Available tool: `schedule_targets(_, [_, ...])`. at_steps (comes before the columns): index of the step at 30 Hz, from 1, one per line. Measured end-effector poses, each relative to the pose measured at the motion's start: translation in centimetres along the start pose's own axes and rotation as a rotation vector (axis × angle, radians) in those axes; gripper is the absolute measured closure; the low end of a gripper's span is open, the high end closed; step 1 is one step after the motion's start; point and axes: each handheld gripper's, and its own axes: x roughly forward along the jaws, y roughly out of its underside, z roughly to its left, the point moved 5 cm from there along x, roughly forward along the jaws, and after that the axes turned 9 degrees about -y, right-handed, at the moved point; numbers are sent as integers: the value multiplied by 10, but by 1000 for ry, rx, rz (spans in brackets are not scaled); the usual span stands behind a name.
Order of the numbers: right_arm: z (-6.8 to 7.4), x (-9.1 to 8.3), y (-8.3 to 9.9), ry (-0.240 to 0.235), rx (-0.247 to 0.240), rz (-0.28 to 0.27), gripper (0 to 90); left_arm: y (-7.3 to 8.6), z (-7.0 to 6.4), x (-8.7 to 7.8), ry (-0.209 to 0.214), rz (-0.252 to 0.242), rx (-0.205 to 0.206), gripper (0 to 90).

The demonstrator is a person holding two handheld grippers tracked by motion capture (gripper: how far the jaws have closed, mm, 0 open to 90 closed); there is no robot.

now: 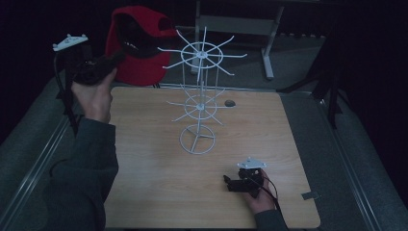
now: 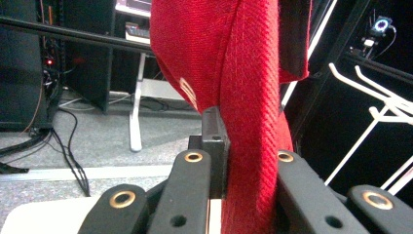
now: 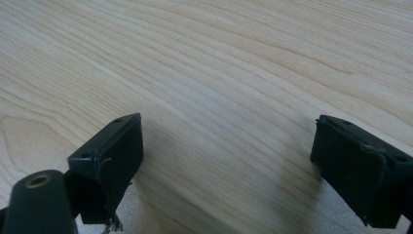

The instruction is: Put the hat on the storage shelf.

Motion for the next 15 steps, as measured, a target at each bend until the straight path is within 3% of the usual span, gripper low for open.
schedule_targets(5, [0, 0, 0, 0, 0, 0, 117, -2, 0, 0, 8, -11, -15, 856])
schedule_targets(15, [0, 0, 0, 0, -2, 1, 117, -10, -9, -3, 18, -33, -3, 856])
